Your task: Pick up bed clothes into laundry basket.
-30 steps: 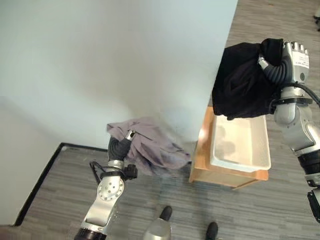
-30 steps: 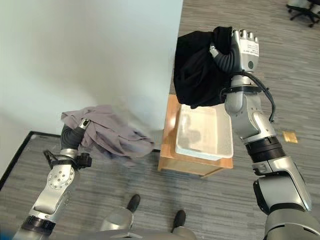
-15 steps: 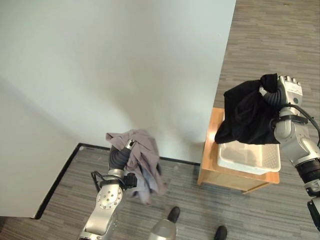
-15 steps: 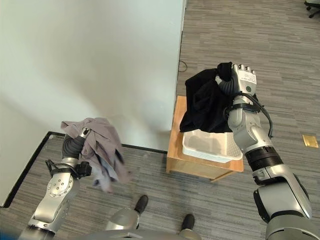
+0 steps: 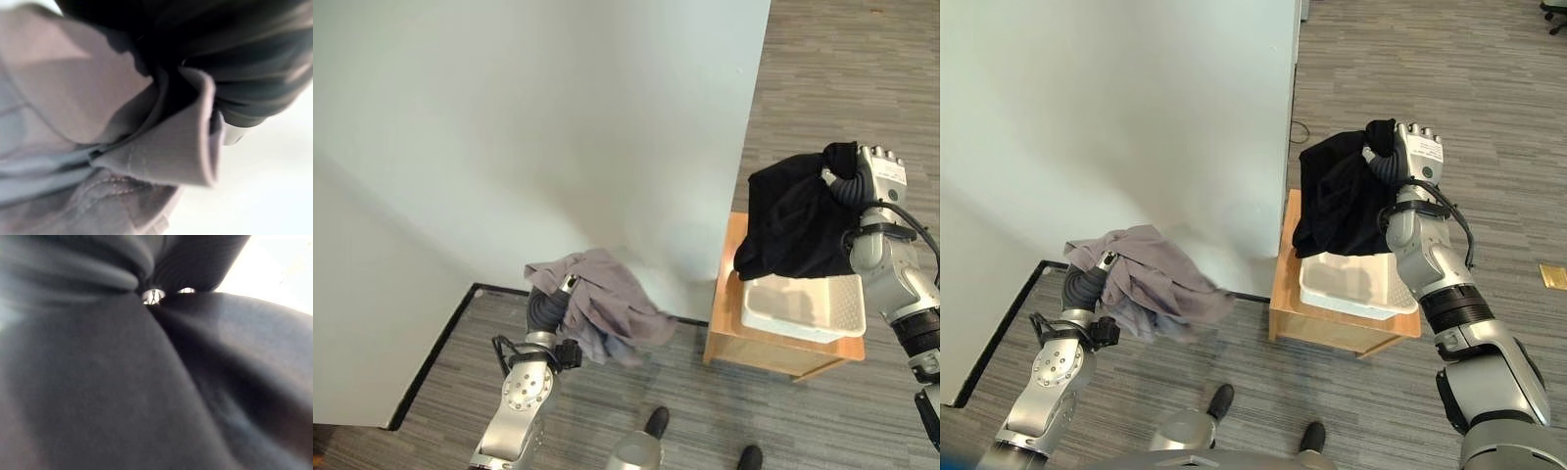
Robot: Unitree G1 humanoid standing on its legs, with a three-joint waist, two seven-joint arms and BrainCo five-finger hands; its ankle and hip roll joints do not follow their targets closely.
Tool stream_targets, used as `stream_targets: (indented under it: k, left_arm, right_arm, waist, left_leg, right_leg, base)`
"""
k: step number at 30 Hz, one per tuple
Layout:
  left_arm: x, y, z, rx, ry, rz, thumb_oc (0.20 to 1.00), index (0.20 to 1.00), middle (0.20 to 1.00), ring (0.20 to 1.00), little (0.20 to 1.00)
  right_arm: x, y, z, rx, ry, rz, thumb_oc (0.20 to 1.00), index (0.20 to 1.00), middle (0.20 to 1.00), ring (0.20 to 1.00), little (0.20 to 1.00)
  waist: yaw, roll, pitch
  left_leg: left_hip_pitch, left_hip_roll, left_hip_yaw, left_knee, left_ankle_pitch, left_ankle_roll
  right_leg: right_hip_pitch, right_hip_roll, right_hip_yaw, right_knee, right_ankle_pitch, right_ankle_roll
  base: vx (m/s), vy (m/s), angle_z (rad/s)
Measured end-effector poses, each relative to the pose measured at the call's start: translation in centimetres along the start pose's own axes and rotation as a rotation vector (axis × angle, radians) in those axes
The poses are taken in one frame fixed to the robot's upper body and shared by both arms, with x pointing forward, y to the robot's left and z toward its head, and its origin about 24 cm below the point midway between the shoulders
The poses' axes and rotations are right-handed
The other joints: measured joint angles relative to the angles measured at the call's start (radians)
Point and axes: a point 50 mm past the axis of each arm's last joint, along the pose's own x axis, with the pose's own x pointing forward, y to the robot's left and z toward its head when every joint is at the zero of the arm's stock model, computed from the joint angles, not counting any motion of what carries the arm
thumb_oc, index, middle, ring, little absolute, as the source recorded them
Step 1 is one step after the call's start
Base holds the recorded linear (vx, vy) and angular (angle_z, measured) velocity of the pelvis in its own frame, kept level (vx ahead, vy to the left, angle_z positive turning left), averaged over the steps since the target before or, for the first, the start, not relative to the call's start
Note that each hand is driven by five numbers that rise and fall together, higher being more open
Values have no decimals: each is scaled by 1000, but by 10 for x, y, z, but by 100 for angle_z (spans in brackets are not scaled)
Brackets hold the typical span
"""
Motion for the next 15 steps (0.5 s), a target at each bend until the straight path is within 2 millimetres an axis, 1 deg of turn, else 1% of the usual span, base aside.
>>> stream_targets:
  k: [3,6,10,15]
  left_arm:
    - [0,0,-1,2,5,1,200,200,200,200,200]
    - [0,0,-1,2,5,-1,200,200,200,200,200]
    - [0,-2,-2,1,7,-16,200,200,200,200,200]
    - [-1,-4,-2,0,9,-33,200,200,200,200,200]
  right_arm:
    - [4,-6,3,4,-8,-45,200,200,200,200,200]
    - [7,-16,8,12,-40,-89,200,200,200,200,200]
    - [10,-24,3,-2,-29,-114,200,200,200,200,200]
    - [11,-27,3,3,-26,-147,200,200,200,200,200]
  waist:
    - [-4,7,-3]
    - [-4,13,-7]
    - [-7,14,-7]
    - [-20,14,-7]
  left_leg:
    - [0,-3,-1,-1,0,0]
    - [0,-6,-2,-2,0,1]
    - [-1,-8,-10,-2,1,2]
    - [1,-14,-22,-2,2,2]
  right_leg:
    - [0,-4,-1,0,-1,1]
    - [0,-6,-2,0,-1,2]
    - [3,-7,-9,0,-3,3]
    - [14,-8,-18,0,-7,4]
  base:
    - [31,10,1]
    - [27,2,1]
    - [12,0,4]
    - [7,-7,7]
